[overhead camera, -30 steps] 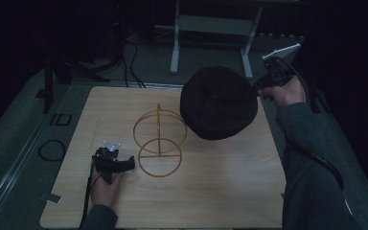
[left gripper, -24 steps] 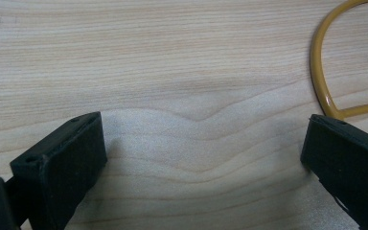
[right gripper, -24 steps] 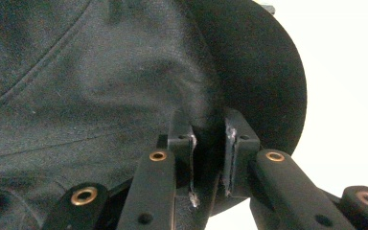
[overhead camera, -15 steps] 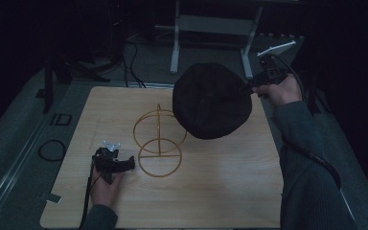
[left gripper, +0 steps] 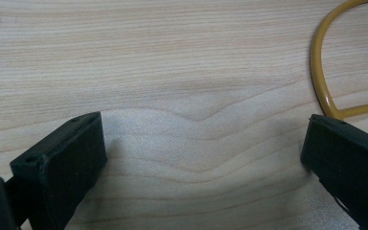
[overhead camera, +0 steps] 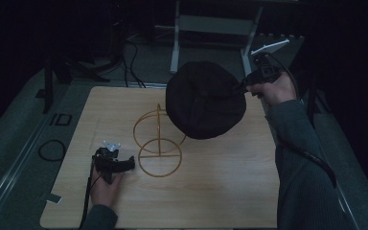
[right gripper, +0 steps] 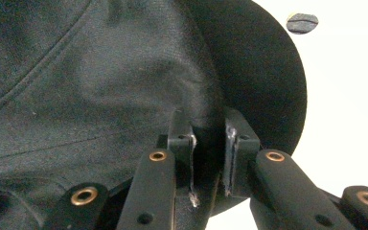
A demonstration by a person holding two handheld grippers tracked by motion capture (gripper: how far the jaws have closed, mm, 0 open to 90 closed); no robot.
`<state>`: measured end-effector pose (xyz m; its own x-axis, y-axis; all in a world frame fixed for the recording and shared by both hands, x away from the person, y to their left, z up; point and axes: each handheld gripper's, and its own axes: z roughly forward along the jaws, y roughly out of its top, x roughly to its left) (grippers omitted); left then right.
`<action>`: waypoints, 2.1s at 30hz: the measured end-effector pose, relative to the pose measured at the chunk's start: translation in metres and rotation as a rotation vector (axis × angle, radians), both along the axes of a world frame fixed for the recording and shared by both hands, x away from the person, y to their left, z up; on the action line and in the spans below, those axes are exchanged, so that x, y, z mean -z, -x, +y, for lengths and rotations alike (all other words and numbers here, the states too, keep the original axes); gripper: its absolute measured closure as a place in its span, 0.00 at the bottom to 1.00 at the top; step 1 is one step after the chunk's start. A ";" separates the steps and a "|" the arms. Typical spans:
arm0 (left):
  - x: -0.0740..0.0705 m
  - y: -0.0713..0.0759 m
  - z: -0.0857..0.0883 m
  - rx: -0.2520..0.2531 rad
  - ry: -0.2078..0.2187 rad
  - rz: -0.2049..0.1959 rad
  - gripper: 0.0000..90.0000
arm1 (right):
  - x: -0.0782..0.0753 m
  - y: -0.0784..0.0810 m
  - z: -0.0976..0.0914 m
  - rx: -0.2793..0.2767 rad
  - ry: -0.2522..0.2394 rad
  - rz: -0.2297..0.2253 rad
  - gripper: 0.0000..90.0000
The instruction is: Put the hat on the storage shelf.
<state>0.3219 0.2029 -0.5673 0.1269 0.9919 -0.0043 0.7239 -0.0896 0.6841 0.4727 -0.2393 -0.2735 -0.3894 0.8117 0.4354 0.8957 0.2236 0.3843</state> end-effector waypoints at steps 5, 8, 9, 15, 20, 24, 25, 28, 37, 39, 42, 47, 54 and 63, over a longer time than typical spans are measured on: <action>0.000 0.000 0.000 -0.001 0.001 0.000 0.01 | 0.001 -0.001 0.004 -0.009 0.001 0.002 0.86; 0.000 0.000 0.000 0.000 0.001 -0.001 0.01 | 0.000 -0.002 0.007 -0.014 -0.015 0.003 0.86; 0.000 0.000 0.000 0.000 0.000 0.000 0.01 | 0.000 -0.002 0.008 -0.016 -0.018 0.001 0.86; 0.000 0.000 0.000 -0.001 0.001 -0.002 0.01 | -0.003 -0.001 0.014 -0.037 -0.021 -0.004 0.86; 0.000 0.000 0.000 -0.001 0.001 -0.002 0.01 | -0.003 0.000 0.016 -0.046 -0.030 -0.003 0.86; 0.000 0.000 0.000 -0.001 0.001 -0.002 0.01 | -0.004 0.000 0.017 -0.048 -0.034 -0.002 0.86; 0.000 0.000 0.000 -0.002 0.001 -0.003 0.01 | -0.004 0.000 0.017 -0.049 -0.033 -0.002 0.86; 0.000 0.000 0.000 -0.003 0.002 -0.003 0.01 | -0.004 0.000 0.019 -0.053 -0.040 -0.002 0.86; 0.000 0.000 0.000 -0.002 0.003 -0.001 0.01 | -0.008 0.003 0.029 -0.080 -0.033 -0.012 0.86; 0.000 0.000 0.000 -0.002 0.002 -0.002 0.01 | -0.010 0.004 0.032 -0.087 -0.034 -0.015 0.86; 0.000 0.000 0.000 -0.002 0.002 -0.002 0.01 | -0.011 0.005 0.037 -0.099 -0.033 -0.017 0.86; 0.000 0.000 0.000 -0.003 0.002 -0.002 0.01 | -0.008 0.005 0.047 -0.118 -0.026 -0.013 0.86; 0.000 0.000 0.000 -0.003 0.002 -0.003 0.01 | -0.004 0.004 0.059 -0.136 -0.025 -0.005 0.85; 0.000 0.000 0.000 -0.002 0.002 -0.003 0.01 | 0.000 0.003 0.075 -0.160 -0.032 -0.002 0.85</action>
<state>0.3220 0.2027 -0.5675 0.1246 0.9922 -0.0055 0.7222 -0.0869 0.6862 0.4696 -0.1640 -0.2740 -0.5136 0.7249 0.4591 0.8488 0.3510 0.3954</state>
